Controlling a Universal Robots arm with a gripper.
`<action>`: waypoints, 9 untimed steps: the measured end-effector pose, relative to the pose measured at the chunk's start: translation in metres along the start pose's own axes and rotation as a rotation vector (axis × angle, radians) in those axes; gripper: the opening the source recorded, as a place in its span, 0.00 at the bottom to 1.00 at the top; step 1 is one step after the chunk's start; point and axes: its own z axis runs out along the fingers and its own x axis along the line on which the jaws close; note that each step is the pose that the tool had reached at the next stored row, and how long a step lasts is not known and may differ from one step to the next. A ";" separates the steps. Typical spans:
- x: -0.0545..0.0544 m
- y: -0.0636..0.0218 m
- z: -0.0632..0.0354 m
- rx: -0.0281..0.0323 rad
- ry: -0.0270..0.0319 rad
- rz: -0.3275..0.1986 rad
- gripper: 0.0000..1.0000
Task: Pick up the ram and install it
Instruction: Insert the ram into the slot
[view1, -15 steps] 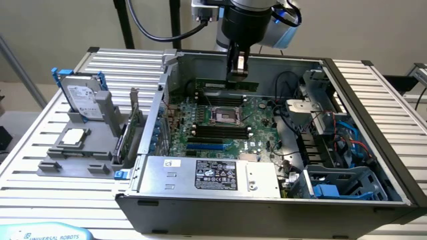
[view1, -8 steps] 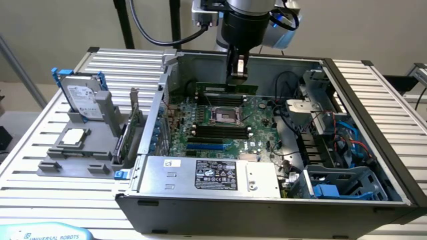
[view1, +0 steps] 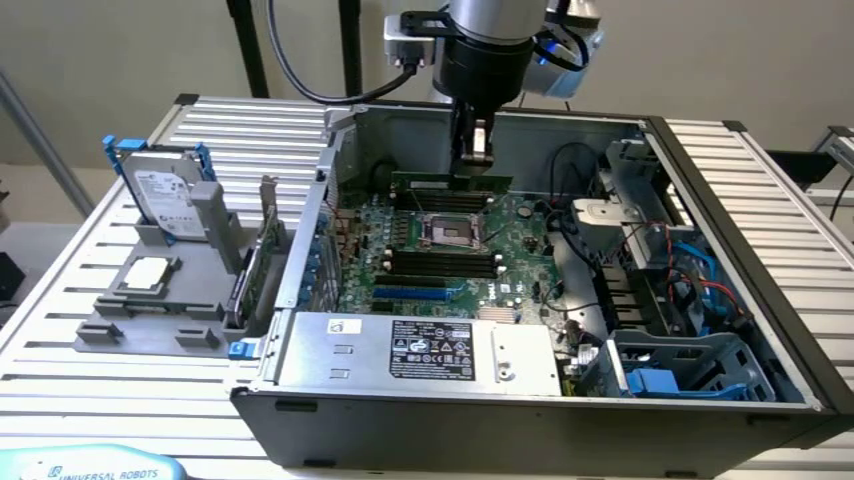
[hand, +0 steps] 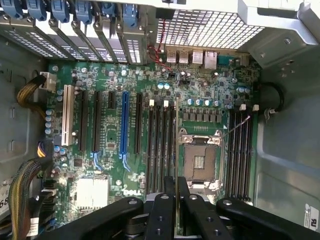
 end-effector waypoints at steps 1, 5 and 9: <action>0.000 -0.0001 0.0018 0.0001 -0.0001 0.000 0.13; 0.001 -0.0004 0.0091 0.0001 -0.0001 0.001 0.13; 0.001 -0.0007 0.0163 0.0003 -0.0002 0.004 0.13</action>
